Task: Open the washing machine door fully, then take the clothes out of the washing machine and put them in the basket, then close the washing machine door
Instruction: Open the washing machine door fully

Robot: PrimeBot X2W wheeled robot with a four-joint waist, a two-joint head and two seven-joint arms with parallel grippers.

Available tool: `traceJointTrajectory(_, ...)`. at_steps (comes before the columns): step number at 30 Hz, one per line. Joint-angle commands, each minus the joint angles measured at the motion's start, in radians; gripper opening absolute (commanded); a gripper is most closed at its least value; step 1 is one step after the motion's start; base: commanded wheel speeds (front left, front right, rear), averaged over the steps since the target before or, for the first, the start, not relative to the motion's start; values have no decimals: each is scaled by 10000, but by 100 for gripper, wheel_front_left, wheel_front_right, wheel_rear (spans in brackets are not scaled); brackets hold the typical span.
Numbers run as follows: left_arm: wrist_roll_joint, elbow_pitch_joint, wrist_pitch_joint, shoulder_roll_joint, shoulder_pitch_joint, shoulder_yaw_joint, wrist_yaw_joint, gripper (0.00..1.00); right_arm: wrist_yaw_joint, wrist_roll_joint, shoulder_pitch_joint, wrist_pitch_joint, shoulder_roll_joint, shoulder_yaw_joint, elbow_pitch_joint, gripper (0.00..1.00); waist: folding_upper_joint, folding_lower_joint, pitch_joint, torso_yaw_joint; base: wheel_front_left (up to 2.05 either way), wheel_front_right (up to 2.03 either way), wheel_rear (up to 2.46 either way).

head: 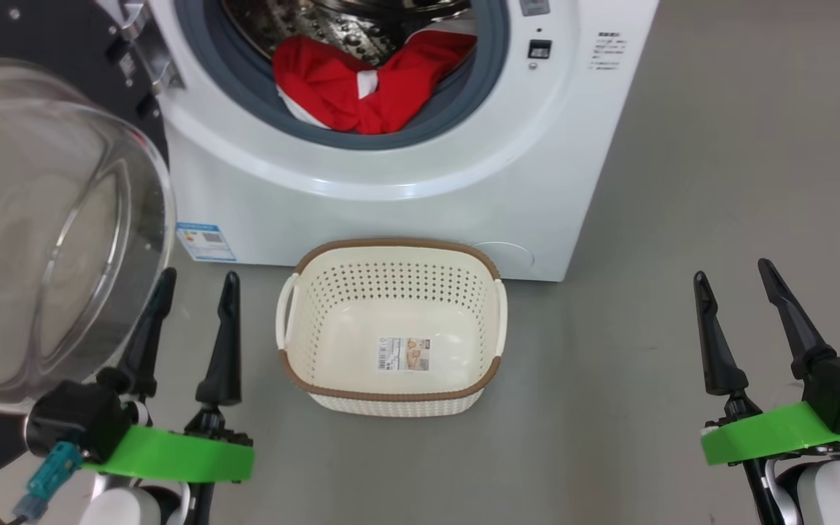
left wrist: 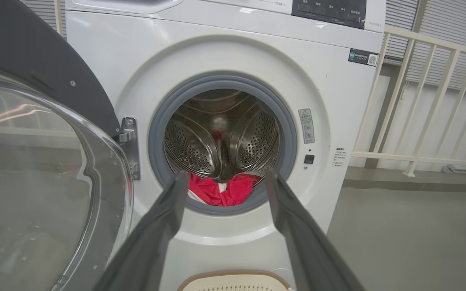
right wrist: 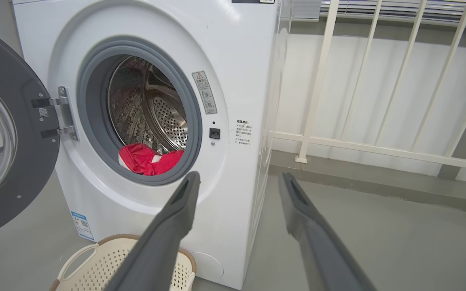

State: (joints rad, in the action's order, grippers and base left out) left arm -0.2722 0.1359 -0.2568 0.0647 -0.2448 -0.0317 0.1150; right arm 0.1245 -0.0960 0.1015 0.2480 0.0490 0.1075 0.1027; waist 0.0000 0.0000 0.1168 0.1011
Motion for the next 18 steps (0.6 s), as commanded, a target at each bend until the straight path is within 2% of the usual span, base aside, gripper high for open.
traceJointTrajectory(1,12,-272,-49,233,22,288,36,100,62,-8,-75,105,12,-301,-295,100,0,0,-87,-226,0,0,0)
traceJointTrajectory(18,-53,-255,-49,221,1142,304,-43,100,62,-377,-629,135,12,-256,-417,100,0,0,-550,-1193,0,0,0)
